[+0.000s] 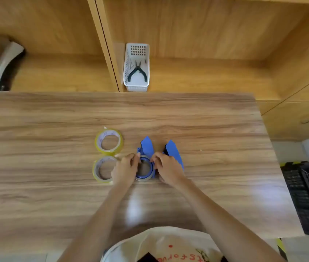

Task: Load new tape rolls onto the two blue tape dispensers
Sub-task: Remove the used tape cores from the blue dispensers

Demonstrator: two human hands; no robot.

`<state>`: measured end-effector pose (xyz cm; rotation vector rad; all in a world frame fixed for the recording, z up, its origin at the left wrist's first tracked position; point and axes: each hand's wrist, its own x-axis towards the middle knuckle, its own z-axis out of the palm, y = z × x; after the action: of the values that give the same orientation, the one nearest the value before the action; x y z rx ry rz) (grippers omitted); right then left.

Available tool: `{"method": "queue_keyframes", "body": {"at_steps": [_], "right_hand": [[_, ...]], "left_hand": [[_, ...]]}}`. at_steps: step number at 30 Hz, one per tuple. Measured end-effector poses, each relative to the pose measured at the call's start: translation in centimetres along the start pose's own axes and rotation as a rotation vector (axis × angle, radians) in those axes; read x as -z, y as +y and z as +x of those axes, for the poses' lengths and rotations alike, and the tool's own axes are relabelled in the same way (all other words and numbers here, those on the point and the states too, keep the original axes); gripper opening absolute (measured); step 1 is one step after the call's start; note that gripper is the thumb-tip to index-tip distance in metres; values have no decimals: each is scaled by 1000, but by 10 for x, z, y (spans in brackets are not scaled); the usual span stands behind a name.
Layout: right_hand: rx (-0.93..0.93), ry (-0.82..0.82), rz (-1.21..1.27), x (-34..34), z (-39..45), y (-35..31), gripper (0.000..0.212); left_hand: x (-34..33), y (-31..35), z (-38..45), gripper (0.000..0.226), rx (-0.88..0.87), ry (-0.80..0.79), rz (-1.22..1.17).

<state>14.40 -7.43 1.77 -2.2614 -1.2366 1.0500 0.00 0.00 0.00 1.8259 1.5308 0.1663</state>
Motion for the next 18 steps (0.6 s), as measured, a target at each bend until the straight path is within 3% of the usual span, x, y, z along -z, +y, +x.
{"method": "queue_keyframes", "body": {"at_steps": [5, 9, 11, 15, 18], "right_hand": [[-8, 9, -1, -1, 2, 0, 23], [7, 23, -48, -1, 3, 2, 5], [21, 46, -101, -2, 2, 2, 12], [53, 63, -163, -5, 1, 2, 27], [80, 83, -209, -5, 1, 3, 26]], "left_hand": [[1, -2, 6, 41, 29, -33, -85], [-3, -10, 12, 28, -44, 23, -54], [-1, -11, 14, 15, -141, 78, 38], [-2, -16, 18, 31, -259, 74, 411], [-1, -12, 17, 22, -272, 57, 483]]}}
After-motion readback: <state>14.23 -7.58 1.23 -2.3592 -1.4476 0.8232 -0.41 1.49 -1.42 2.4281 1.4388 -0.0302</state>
